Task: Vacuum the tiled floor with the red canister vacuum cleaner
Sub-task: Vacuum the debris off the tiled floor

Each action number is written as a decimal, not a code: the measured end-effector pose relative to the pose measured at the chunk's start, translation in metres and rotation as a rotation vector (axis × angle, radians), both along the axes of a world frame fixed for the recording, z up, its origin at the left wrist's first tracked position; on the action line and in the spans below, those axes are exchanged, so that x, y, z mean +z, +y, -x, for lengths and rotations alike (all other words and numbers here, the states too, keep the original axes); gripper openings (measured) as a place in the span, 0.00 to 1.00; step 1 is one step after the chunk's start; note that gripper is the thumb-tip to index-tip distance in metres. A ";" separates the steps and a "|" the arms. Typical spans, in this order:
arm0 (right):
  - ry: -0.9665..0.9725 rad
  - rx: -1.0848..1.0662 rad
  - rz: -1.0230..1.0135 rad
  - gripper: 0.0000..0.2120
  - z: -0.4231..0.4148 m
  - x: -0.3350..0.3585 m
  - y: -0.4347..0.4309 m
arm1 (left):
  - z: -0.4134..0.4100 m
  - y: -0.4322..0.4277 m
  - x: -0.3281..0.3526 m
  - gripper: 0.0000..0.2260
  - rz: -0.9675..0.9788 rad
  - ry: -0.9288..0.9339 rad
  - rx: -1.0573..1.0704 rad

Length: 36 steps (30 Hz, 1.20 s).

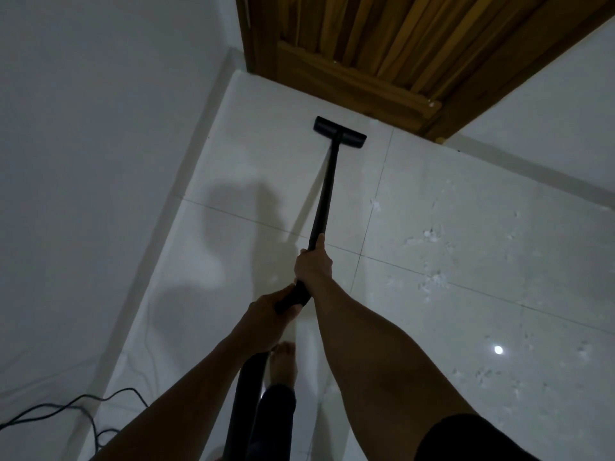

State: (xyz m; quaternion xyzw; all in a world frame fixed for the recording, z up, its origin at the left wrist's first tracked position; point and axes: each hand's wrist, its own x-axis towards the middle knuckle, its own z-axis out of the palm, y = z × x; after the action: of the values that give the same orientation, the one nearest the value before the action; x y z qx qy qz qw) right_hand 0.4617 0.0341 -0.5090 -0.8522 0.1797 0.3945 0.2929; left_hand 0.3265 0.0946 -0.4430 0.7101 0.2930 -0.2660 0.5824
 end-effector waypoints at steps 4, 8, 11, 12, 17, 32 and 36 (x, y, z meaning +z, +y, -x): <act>0.006 -0.032 0.004 0.35 -0.034 -0.015 0.011 | -0.028 0.009 -0.013 0.19 0.031 -0.003 0.034; -0.022 -0.056 0.031 0.37 -0.062 -0.031 0.014 | -0.056 0.014 -0.028 0.20 0.027 -0.008 0.023; -0.026 -0.006 0.091 0.40 -0.076 -0.037 0.006 | -0.072 0.005 -0.033 0.19 0.043 0.012 0.009; -0.034 0.024 0.114 0.40 -0.080 -0.038 0.004 | -0.076 0.001 -0.036 0.20 0.052 0.022 0.010; -0.034 0.056 0.152 0.37 -0.092 -0.038 -0.007 | -0.087 -0.012 -0.038 0.22 0.044 0.044 0.002; -0.051 -0.078 -0.032 0.32 0.008 0.016 -0.078 | -0.006 -0.065 0.018 0.12 -0.104 -0.017 -0.175; -0.047 -0.067 -0.096 0.31 0.055 0.044 -0.116 | 0.040 -0.104 0.046 0.18 -0.129 0.000 -0.172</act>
State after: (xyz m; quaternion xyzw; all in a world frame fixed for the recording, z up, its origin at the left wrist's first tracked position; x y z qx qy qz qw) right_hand 0.4069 -0.0816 -0.4645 -0.8396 0.1822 0.3726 0.3508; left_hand 0.2868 -0.0090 -0.3968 0.7686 0.2473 -0.2955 0.5106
